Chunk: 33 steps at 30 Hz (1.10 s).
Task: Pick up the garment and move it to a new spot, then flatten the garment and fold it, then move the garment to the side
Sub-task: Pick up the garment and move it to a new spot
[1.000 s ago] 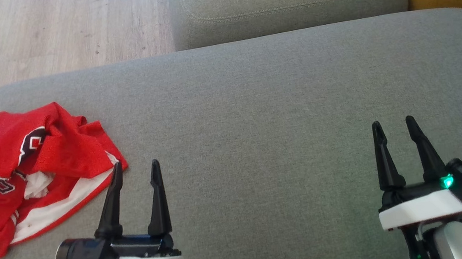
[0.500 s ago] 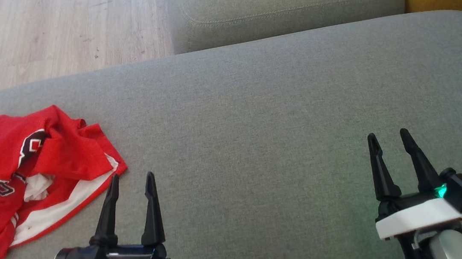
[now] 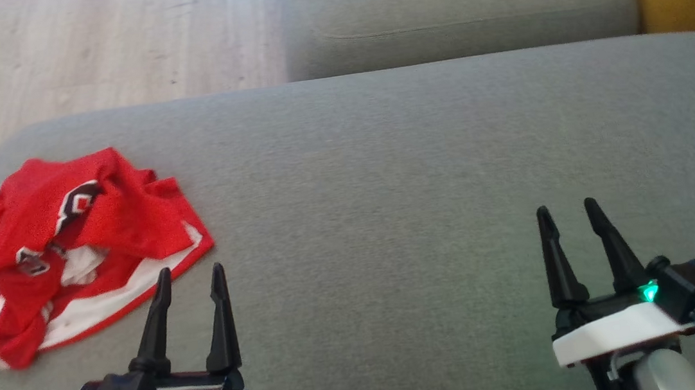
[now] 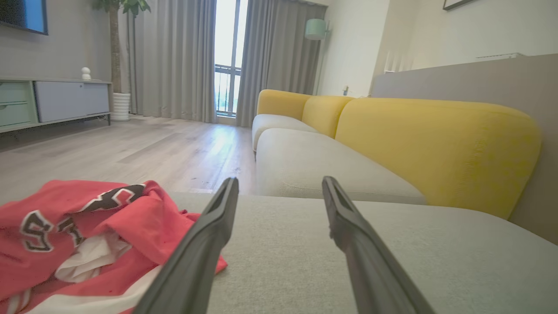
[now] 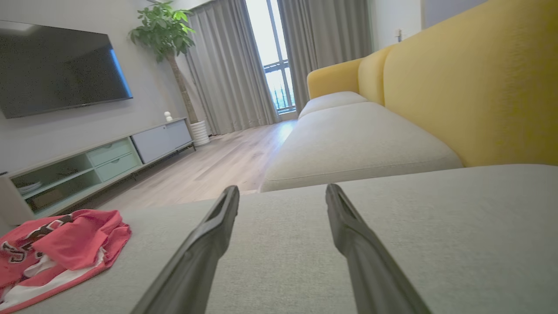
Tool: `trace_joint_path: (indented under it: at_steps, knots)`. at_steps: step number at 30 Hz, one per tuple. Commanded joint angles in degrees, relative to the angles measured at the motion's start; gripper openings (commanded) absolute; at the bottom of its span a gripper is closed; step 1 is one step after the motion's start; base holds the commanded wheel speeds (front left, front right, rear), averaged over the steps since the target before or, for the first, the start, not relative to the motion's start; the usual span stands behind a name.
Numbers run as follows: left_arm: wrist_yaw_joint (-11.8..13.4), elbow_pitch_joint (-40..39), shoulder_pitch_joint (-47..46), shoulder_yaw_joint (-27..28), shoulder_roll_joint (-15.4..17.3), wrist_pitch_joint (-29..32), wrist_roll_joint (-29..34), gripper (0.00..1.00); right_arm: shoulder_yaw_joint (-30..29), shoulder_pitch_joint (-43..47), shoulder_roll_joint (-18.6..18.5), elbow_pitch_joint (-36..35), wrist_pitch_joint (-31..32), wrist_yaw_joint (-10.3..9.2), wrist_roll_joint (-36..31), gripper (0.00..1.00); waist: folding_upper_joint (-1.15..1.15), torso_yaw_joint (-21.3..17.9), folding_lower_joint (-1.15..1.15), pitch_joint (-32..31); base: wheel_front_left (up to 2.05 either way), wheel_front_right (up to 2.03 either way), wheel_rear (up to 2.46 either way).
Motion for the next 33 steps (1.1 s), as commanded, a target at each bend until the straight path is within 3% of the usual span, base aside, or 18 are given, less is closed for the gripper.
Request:
trace_joint_path:
  at_steps: [1,18,27,33]
  knots:
    - [0.7,-1.7,-1.5,2.3,-0.1,-0.5,0.2,1.0,2.2,-1.1,-0.4,-1.8,-0.6,0.44,0.3,1.0,0.0,2.1,0.0,-0.2,0.0,0.0,0.0]
    - [0.7,-2.2,0.8,6.8,-0.1,-0.5,1.7,1.0,7.7,-0.7,-0.4,-1.4,-0.6,0.44,2.9,1.0,0.0,15.1,0.0,-2.4,0.0,0.0,0.0]
    - [-0.4,-2.2,0.9,8.2,-0.1,-0.5,3.3,1.0,9.9,-0.7,-0.4,-1.0,-0.6,0.44,4.4,1.0,0.0,19.6,0.0,-2.8,0.0,0.0,0.0]
    - [-0.6,-2.4,0.4,9.9,-0.1,-0.5,3.8,1.0,10.5,-1.0,-0.4,-0.8,-0.6,0.44,4.7,1.0,0.0,19.9,0.0,-1.9,0.0,0.0,0.0]
